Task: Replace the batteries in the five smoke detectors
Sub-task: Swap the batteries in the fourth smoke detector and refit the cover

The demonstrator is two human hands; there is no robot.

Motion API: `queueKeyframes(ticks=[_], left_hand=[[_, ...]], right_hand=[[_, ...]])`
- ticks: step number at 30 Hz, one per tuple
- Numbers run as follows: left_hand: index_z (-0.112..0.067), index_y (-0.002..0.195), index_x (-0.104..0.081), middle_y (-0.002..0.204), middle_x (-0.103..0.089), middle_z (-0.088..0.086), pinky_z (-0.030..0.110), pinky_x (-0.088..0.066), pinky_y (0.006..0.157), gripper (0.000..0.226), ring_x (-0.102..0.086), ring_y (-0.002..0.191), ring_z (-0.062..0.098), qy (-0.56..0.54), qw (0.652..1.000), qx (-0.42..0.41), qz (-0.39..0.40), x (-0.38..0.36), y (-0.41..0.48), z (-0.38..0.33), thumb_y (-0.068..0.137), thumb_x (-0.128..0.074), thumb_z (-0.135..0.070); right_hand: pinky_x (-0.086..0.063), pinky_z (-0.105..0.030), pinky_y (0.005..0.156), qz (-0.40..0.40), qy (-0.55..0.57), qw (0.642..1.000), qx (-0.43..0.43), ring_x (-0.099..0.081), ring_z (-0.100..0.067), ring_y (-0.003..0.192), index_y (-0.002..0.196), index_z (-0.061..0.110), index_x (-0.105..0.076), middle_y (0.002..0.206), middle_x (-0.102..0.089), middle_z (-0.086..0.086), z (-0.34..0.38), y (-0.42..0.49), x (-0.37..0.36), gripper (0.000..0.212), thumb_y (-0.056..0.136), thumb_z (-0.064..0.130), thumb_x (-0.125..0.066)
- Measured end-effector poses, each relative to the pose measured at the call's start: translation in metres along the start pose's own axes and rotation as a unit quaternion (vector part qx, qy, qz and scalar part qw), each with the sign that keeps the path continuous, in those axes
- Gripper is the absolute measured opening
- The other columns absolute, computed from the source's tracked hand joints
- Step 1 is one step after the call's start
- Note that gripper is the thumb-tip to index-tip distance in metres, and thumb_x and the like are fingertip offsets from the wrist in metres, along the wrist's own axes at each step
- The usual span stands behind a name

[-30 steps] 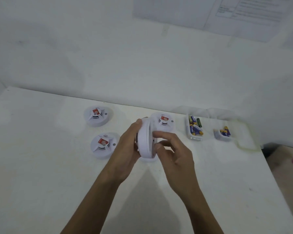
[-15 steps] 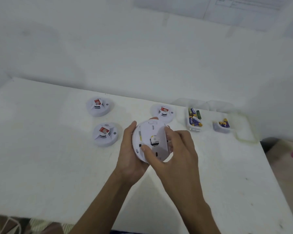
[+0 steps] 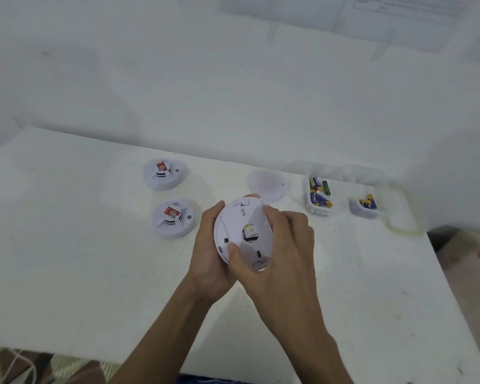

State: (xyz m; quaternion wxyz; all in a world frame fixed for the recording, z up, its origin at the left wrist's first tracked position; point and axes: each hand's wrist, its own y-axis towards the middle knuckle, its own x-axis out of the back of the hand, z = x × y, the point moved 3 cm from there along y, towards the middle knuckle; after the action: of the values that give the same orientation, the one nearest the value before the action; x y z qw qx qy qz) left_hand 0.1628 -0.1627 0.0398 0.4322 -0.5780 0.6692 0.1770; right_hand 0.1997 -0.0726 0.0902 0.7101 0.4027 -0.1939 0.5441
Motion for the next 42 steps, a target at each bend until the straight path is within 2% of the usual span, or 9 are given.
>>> queueKeyframes(ticks=[9, 18, 21, 24, 26, 30, 35, 39, 42], left_hand=[[-0.018, 0.111, -0.071, 0.114, -0.066, 0.011, 0.036, -0.052, 0.086, 0.051, -0.063, 0.101, 0.025, 0.008, 1.0, -0.004, -0.017, -0.002, 0.0, 0.0, 0.083, -0.042, -0.049], [-0.031, 0.075, -0.079, 0.082, -0.075, -0.002, 0.025, -0.058, 0.064, 0.059, -0.071, 0.075, 0.012, 0.044, 0.997, -0.049, -0.041, -0.016, -0.007, -0.006, 0.098, -0.025, -0.037], [-0.04, 0.05, -0.072, 0.059, -0.07, -0.014, 0.015, -0.053, 0.052, 0.079, -0.067, 0.056, -0.001, 0.075, 0.993, -0.088, -0.025, -0.03, -0.016, -0.009, 0.103, -0.016, -0.021], [-0.037, 0.066, -0.073, 0.055, -0.067, -0.019, 0.011, -0.05, 0.049, 0.074, -0.065, 0.055, -0.005, 0.131, 0.984, -0.115, -0.039, -0.032, -0.02, -0.01, 0.103, -0.015, -0.009], [-0.031, 0.081, -0.064, 0.056, -0.066, -0.021, 0.01, -0.049, 0.049, 0.059, -0.064, 0.056, -0.007, 0.146, 0.98, -0.126, -0.042, -0.029, -0.02, -0.01, 0.103, -0.015, -0.006], [-0.051, 0.054, -0.069, 0.061, -0.067, -0.027, 0.008, -0.049, 0.053, 0.09, -0.065, 0.062, -0.01, 0.152, 0.979, -0.135, -0.029, -0.034, -0.022, -0.014, 0.102, -0.012, 0.0], [-0.04, 0.049, -0.071, 0.059, -0.07, -0.015, 0.015, -0.053, 0.051, 0.082, -0.067, 0.057, -0.002, 0.094, 0.99, -0.104, -0.025, -0.03, -0.017, -0.012, 0.103, -0.015, -0.016], [-0.029, 0.081, -0.079, 0.088, -0.075, 0.001, 0.029, -0.059, 0.071, 0.048, -0.072, 0.08, 0.014, 0.032, 0.997, -0.058, -0.03, -0.012, -0.005, -0.01, 0.086, -0.033, -0.045], [-0.03, 0.074, -0.079, 0.081, -0.075, -0.001, 0.027, -0.059, 0.066, 0.054, -0.072, 0.074, 0.012, 0.029, 0.997, -0.057, -0.04, -0.004, -0.002, -0.006, 0.089, -0.029, -0.044]], right_hand=[[-0.044, -0.015, 0.072, 0.033, 0.007, 0.999, -0.022, -0.038, -0.01, 0.108, 0.132, 0.025, -0.046, 0.117, -0.043, 0.005, -0.003, -0.001, 0.0, 0.074, 0.066, 0.052, -0.066], [-0.056, -0.04, 0.079, 0.017, -0.005, 0.999, -0.041, -0.044, -0.018, 0.107, 0.128, 0.016, -0.049, 0.118, -0.047, -0.003, 0.003, 0.002, -0.003, 0.074, 0.062, 0.046, -0.062], [-0.054, -0.033, 0.069, -0.051, -0.026, 0.998, -0.026, -0.057, -0.025, 0.092, 0.115, 0.006, -0.057, 0.103, -0.061, -0.011, 0.008, 0.003, -0.008, 0.069, 0.054, 0.037, -0.067], [-0.041, -0.026, 0.068, -0.104, -0.041, 0.994, -0.021, -0.066, -0.031, 0.078, 0.111, 0.007, -0.052, 0.093, -0.066, -0.016, 0.011, 0.004, -0.01, 0.066, 0.057, 0.044, -0.06], [-0.041, -0.024, 0.069, -0.09, -0.051, 0.995, 0.011, -0.065, -0.028, 0.083, 0.114, 0.014, -0.044, 0.099, -0.066, -0.013, 0.008, 0.004, -0.009, 0.063, 0.064, 0.052, -0.048], [-0.047, -0.021, 0.069, -0.087, -0.036, 0.994, 0.048, -0.061, -0.024, 0.093, 0.116, 0.018, -0.043, 0.107, -0.063, -0.01, 0.005, 0.004, -0.003, 0.059, 0.068, 0.051, -0.049], [-0.049, -0.032, 0.077, -0.122, 0.02, 0.991, 0.053, -0.059, -0.02, 0.094, 0.126, 0.038, -0.037, 0.11, -0.059, -0.006, 0.001, 0.008, -0.012, 0.05, 0.08, 0.058, -0.044], [-0.038, -0.011, 0.082, -0.046, -0.009, 0.996, 0.071, -0.059, -0.018, 0.098, 0.119, 0.024, -0.047, 0.111, -0.062, -0.005, -0.004, 0.007, -0.009, 0.06, 0.07, 0.059, -0.051], [-0.047, -0.02, 0.073, -0.027, 0.011, 0.997, 0.069, -0.061, -0.022, 0.096, 0.114, 0.017, -0.059, 0.109, -0.063, -0.005, -0.006, 0.008, -0.005, 0.059, 0.071, 0.057, -0.052]])
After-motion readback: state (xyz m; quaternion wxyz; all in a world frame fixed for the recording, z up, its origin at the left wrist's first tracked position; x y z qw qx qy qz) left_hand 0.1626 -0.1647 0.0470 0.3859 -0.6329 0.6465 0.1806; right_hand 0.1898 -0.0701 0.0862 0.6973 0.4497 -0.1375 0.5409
